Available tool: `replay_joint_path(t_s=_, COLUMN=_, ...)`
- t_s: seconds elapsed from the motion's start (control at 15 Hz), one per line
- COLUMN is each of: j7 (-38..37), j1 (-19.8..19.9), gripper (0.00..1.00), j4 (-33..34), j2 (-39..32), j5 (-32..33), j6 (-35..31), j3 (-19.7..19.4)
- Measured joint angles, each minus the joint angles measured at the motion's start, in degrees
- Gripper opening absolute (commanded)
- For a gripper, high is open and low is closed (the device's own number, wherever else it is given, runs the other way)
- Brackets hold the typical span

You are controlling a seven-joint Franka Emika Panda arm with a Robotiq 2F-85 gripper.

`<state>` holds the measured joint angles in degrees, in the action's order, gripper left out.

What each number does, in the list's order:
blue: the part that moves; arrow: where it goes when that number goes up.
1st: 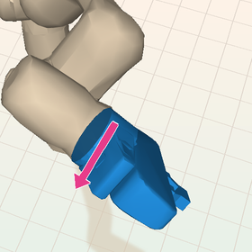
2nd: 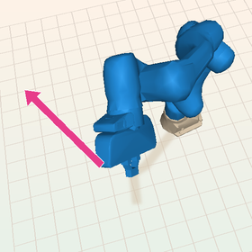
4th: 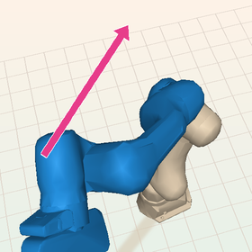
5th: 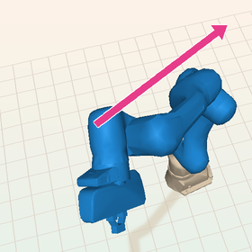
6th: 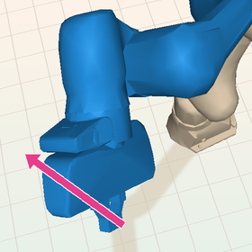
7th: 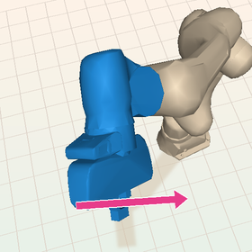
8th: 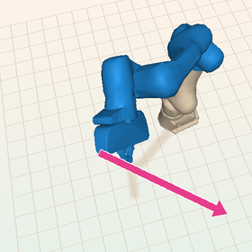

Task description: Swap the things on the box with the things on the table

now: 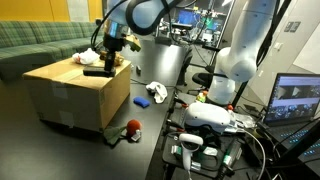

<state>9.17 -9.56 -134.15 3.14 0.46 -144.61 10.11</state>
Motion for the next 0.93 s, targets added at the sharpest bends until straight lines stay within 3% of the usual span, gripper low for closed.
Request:
replay_joint_path(t_s=0.53, j7=0.0, j1=-3.3, gripper=0.34, j4=-20.2, j2=11.4, j5=-0.4, j6=0.1, j3=0.3)
replay_joint_path(t_s=0.73, j7=-0.9, j1=-3.7, gripper=0.34, j4=-24.7, j2=10.1, j5=1.8, j6=-1.7, j3=1.9)
replay_joint_path(t_s=0.93, j7=-6.9, j1=-3.4, gripper=0.34, j4=-24.9, j2=4.3, j5=9.0, j6=-5.9, j3=4.0)
